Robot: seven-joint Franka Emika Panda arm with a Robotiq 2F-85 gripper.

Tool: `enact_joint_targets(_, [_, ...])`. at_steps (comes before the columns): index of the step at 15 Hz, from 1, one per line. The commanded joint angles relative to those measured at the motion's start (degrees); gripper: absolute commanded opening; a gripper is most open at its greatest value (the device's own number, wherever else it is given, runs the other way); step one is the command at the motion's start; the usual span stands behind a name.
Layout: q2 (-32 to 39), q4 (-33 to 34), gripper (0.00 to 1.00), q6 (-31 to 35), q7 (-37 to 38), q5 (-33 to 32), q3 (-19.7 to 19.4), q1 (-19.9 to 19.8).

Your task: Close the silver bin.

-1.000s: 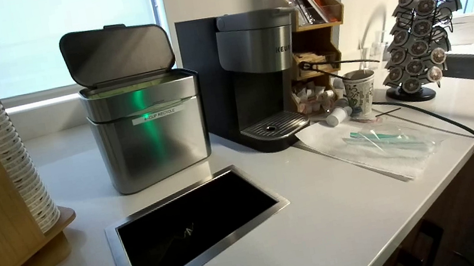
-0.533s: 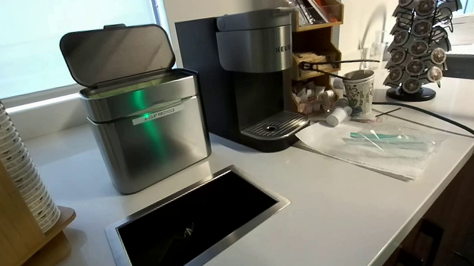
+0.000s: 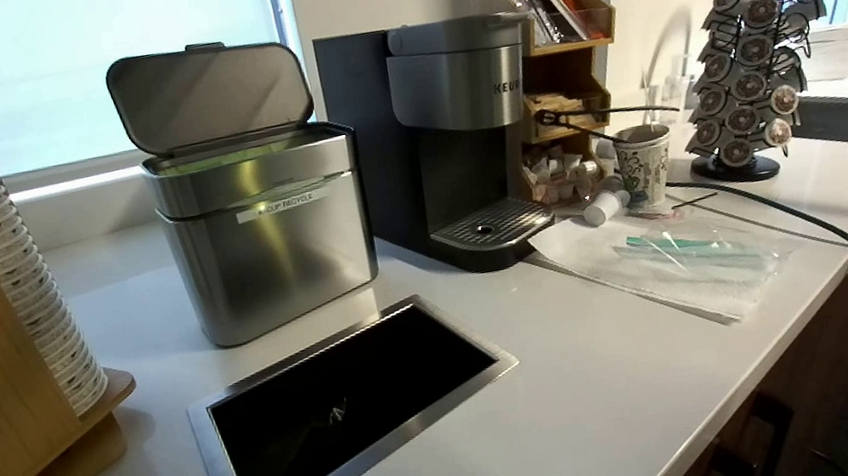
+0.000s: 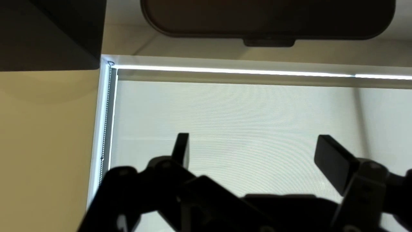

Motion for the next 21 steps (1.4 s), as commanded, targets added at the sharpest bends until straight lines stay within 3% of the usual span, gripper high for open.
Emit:
enact_joint_targets(1, [3.02,2.75,1.00,-0.08,2.83,1.81,0.41,-0.61])
enact_joint_targets(6, [8.97,6.34,1.00,6.58,1.22,1.51,0.94,-2.57])
enact_joint_targets(11, [13.06,9.21,1.00,10.20,-2.44,2.70,4.86,-4.19])
enact_joint_targets(16, [14.79,11.09,1.00,8.09,-4.13,3.88,8.16,-5.04])
enact_joint_targets(21, [15.05,12.27,1.00,4.29,-2.20,4.01,8.43,-5.15])
